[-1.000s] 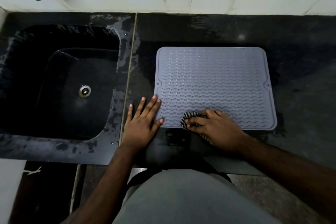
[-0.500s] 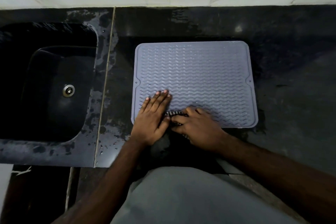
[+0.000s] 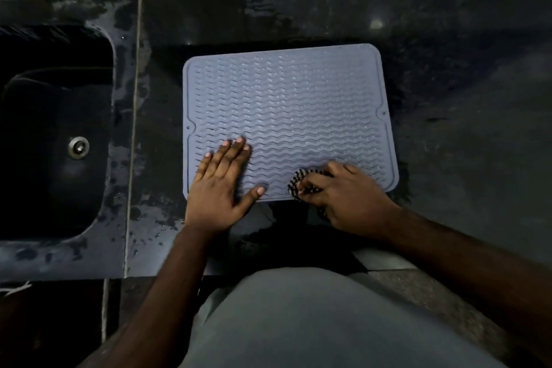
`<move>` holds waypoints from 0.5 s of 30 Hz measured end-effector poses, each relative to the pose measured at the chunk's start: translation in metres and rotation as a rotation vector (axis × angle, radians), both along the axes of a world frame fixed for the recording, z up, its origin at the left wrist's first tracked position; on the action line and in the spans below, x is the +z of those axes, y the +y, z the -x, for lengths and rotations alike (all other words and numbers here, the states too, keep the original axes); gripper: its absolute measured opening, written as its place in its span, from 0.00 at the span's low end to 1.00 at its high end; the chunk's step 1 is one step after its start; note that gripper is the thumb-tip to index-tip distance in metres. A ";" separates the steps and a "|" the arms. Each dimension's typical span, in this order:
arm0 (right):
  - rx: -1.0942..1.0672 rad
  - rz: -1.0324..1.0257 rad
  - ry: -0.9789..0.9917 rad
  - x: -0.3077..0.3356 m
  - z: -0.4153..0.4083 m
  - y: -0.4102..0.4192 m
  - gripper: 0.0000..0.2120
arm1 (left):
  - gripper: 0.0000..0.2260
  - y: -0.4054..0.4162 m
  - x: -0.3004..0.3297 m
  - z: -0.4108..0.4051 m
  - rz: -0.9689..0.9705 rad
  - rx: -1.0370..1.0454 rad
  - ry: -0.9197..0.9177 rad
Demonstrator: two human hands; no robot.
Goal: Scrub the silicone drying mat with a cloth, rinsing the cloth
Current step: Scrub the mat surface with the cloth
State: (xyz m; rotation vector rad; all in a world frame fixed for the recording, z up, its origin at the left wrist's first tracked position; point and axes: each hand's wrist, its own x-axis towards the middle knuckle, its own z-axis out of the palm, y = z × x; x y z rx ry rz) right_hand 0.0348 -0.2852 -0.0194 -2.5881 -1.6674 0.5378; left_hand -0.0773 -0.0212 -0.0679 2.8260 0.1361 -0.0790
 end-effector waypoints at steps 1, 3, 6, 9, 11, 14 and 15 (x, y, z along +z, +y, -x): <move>-0.012 0.006 -0.009 0.001 -0.001 -0.004 0.24 | 0.36 0.000 0.001 0.000 -0.003 -0.004 0.000; -0.042 0.014 -0.022 0.003 -0.003 -0.012 0.23 | 0.36 0.000 0.003 -0.001 -0.007 -0.013 0.002; -0.076 0.008 -0.042 0.007 -0.003 -0.018 0.23 | 0.37 -0.004 0.006 -0.003 -0.005 0.002 -0.017; -0.107 -0.009 -0.052 0.008 -0.001 -0.016 0.21 | 0.36 -0.020 0.011 -0.014 0.014 0.077 -0.080; -0.126 -0.013 -0.054 0.009 -0.001 -0.012 0.19 | 0.37 -0.043 0.014 -0.032 0.123 0.033 -0.132; -0.176 -0.041 -0.053 0.009 0.003 -0.009 0.12 | 0.34 -0.084 0.011 -0.060 0.234 -0.198 -0.121; -0.189 -0.052 -0.055 0.009 0.003 -0.010 0.10 | 0.34 -0.093 0.009 -0.065 0.234 -0.239 -0.097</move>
